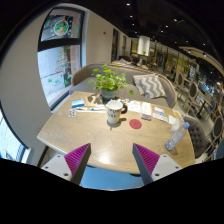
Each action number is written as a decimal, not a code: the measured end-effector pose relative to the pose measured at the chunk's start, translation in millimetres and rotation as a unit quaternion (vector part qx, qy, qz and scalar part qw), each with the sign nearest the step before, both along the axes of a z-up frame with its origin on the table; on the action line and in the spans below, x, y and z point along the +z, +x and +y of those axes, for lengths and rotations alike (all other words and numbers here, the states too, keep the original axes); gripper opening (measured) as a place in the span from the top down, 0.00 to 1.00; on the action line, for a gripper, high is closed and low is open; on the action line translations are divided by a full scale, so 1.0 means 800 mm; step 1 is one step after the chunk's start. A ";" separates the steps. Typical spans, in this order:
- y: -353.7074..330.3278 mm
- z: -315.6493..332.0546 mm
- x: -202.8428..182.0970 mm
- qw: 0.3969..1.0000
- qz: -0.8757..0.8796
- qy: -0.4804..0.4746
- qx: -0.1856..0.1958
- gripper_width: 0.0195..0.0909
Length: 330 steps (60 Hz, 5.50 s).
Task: Pour water
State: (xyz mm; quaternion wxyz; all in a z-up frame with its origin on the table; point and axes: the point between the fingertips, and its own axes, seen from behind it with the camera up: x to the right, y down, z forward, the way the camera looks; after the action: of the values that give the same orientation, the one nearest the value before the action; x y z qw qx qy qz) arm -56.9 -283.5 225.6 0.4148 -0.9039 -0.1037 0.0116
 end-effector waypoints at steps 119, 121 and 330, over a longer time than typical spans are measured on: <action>0.462 0.261 -0.172 0.982 0.006 0.074 -0.174 0.84; 0.461 0.264 -0.161 0.981 -0.004 0.079 -0.177 0.84; 0.154 0.417 -0.217 0.999 0.044 0.021 -0.011 0.44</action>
State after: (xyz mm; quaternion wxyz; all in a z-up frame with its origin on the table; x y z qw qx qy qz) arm 66.5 50.0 52.4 0.4377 -0.8948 -0.0753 0.0449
